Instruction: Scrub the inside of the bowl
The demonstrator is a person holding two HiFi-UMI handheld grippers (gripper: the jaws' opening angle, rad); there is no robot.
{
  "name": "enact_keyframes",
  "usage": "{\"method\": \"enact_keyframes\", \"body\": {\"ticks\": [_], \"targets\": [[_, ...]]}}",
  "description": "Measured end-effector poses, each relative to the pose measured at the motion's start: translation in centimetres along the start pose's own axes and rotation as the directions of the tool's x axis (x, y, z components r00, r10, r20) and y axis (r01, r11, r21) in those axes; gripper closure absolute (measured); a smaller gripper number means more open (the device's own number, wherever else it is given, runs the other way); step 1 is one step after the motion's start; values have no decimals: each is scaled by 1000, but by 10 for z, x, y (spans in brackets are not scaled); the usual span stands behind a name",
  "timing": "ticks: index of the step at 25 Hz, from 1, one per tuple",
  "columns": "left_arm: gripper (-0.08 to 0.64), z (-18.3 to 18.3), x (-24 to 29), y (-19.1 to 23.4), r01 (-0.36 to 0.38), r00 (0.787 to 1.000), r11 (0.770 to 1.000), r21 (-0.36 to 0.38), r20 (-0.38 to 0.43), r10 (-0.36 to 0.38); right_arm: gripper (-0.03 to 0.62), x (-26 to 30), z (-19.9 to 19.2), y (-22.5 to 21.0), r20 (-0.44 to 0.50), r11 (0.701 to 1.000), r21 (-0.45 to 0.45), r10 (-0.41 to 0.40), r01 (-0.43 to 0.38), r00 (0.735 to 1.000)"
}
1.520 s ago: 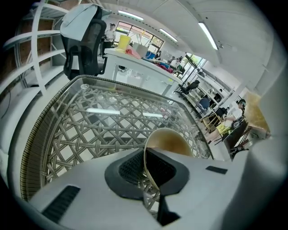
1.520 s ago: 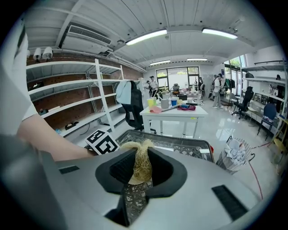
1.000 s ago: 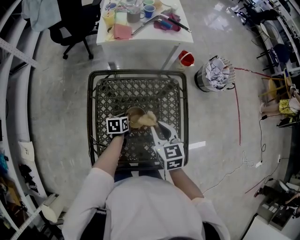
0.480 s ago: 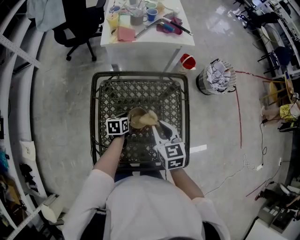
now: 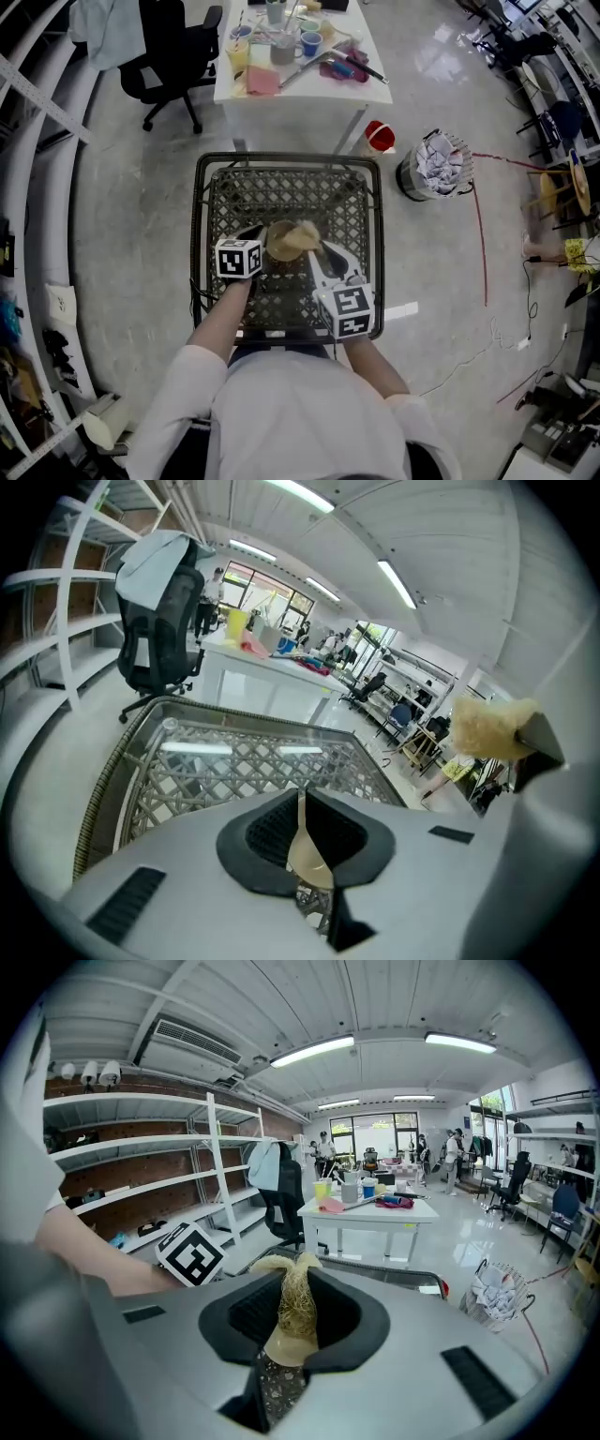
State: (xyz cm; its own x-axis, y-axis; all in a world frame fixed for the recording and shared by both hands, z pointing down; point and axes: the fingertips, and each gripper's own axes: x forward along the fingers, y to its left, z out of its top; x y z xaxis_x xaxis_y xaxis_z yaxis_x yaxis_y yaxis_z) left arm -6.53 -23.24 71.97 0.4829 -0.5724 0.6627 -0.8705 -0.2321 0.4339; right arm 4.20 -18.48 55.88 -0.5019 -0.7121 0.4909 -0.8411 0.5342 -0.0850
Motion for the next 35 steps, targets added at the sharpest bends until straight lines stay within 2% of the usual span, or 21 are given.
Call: {"method": "enact_keyframes", "body": {"ticks": [12,19,28,35], "targets": [[517,56,-54,-19,30,981,994,101,188,-49,505,-9,30,13,84,1000,-10,-26,27,996],[517,88,-93,-39,46,952,981,187,291,-100,505,-19,42,22,126,999,-9,-40,42,991],[517,108,-125,-59,46,932,959,281,333,-142,505,-25,52,23,156,998,-15,-62,65,986],[517,122,-151,-72,30,908,943,333,384,-164,505,-26,56,21,168,997,-26,-69,74,983]]}}
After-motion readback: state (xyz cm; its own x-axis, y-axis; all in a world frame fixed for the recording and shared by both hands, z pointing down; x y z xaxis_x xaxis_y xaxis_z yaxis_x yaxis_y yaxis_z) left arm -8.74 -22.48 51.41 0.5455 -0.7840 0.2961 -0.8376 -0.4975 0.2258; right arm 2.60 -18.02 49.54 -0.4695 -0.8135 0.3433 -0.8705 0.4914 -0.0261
